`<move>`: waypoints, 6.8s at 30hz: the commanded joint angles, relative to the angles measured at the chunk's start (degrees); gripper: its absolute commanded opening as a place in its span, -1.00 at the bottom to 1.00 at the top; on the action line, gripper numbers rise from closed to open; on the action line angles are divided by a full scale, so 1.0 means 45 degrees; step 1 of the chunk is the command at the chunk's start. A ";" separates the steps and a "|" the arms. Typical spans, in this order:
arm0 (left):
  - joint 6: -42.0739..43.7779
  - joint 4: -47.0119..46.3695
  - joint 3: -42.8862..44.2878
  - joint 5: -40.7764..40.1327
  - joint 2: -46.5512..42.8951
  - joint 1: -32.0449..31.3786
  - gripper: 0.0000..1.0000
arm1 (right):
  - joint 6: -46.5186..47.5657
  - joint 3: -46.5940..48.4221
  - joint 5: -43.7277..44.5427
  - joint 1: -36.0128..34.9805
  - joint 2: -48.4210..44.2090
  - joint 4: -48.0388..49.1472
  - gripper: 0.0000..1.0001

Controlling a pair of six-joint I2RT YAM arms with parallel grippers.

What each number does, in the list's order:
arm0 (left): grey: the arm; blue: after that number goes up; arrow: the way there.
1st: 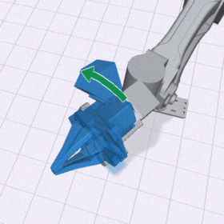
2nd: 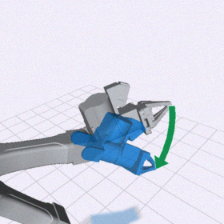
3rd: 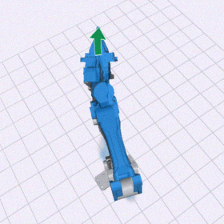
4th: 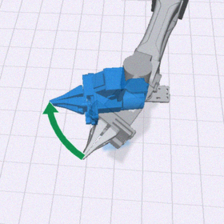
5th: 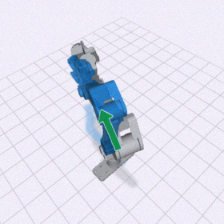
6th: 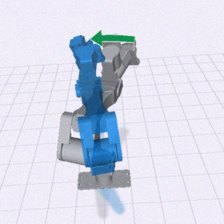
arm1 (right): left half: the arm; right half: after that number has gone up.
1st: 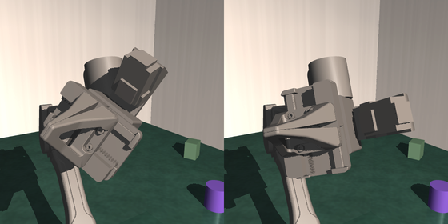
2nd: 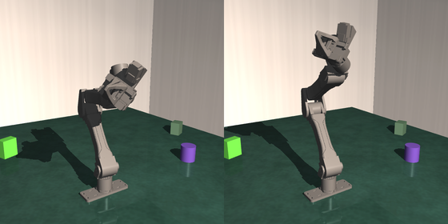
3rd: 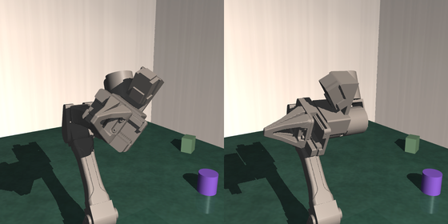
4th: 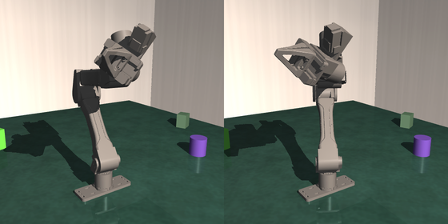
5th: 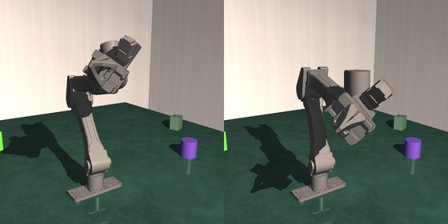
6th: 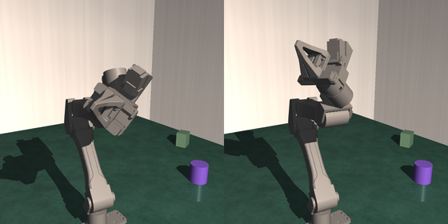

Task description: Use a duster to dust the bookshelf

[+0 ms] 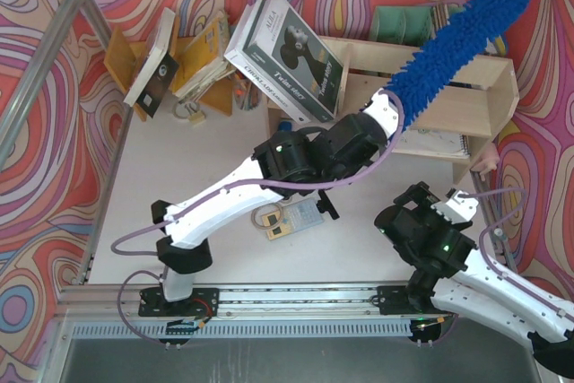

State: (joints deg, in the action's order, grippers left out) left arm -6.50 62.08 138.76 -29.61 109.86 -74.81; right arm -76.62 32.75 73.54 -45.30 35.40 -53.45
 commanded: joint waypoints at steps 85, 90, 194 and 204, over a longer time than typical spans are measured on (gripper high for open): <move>-0.0957 -0.3839 -0.6680 -0.2282 -0.4503 -0.1638 -1.00 | 0.1500 -0.0363 0.0484 0.0086 -0.0670 0.1480 0.97; -0.2876 -0.2973 -0.8381 -0.2966 -0.6080 -0.1643 -1.00 | 0.1502 -0.0363 0.0474 0.0086 -0.0664 0.1468 0.97; -0.8555 -0.0088 -1.1869 -0.2832 -0.5616 -0.2231 -1.00 | 0.1343 -0.0423 0.0396 0.0086 -0.0847 0.1407 0.97; -0.7515 -0.1066 -1.1519 -0.1408 -0.4788 -0.2129 -1.00 | 0.1343 -0.0423 0.0413 0.0087 -0.0830 0.1404 0.97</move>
State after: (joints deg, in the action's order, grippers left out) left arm -42.85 60.29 84.95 -37.54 86.46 -84.68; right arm -69.45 31.38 73.87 -45.30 32.21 -47.00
